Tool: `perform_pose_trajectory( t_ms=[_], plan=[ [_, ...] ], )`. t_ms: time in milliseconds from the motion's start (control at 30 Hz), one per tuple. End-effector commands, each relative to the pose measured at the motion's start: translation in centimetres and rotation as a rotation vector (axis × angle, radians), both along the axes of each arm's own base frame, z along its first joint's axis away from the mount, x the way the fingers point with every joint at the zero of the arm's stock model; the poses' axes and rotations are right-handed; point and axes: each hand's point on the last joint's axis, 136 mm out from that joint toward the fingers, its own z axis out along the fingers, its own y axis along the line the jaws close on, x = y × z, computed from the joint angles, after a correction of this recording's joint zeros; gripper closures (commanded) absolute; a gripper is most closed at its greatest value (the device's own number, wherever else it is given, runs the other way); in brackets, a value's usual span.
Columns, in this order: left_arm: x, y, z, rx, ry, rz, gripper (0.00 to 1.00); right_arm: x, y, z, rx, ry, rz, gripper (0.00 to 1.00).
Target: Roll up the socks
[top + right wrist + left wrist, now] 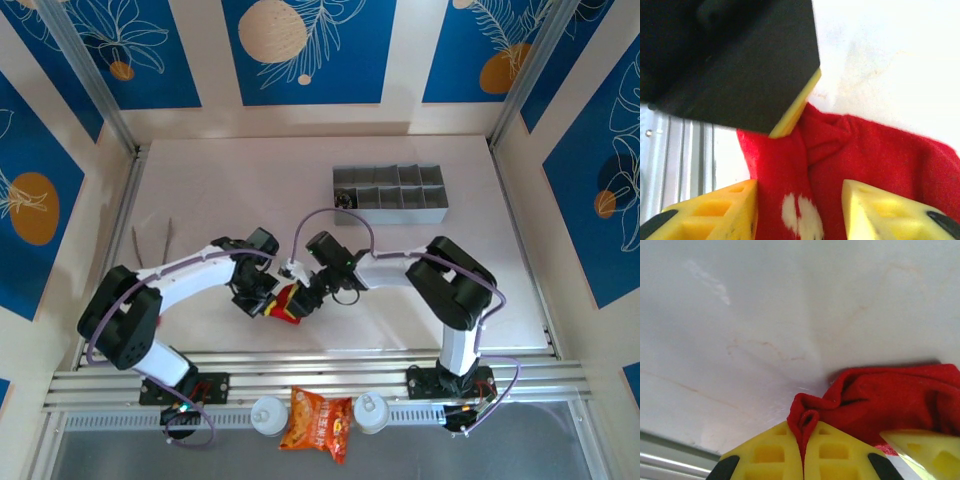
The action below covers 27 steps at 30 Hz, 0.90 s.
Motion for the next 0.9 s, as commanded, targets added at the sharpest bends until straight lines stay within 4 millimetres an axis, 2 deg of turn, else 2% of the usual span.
perform_pose_trajectory(
  t_ms=[0,133,267,533,700,733,767,867],
  plan=[
    [-0.7,0.3,0.1,0.077,0.069,0.003,1.00,0.3,-0.6,1.5,0.000,-0.207,-0.060,0.49],
    [-0.4,-0.8,-0.1,0.097,0.082,-0.058,1.00,-1.0,-1.7,2.1,-0.030,-0.317,-0.145,0.45],
    [-1.0,-1.1,-0.7,0.123,0.127,-0.094,1.00,-2.1,-1.9,2.3,-0.064,-0.391,-0.193,0.44],
    [-0.8,-1.7,-0.8,0.161,0.157,-0.142,1.00,-1.3,-0.8,0.6,-0.170,-0.506,-0.237,0.45],
    [-0.4,-1.9,-0.8,0.161,0.152,-0.146,1.00,-1.0,-1.3,-1.1,-0.266,-0.511,-0.268,0.50],
    [-0.4,-2.0,-0.8,0.161,0.153,-0.147,1.00,-1.1,-1.5,-1.5,-0.285,-0.512,-0.268,0.54],
    [-0.4,-2.0,-0.8,0.161,0.152,-0.147,1.00,-1.1,-1.8,-1.8,-0.302,-0.510,-0.272,0.62],
    [-0.3,-2.0,-0.8,0.158,0.144,-0.145,1.00,-1.4,-2.6,-2.5,-0.338,-0.490,-0.283,0.89]
  ],
)
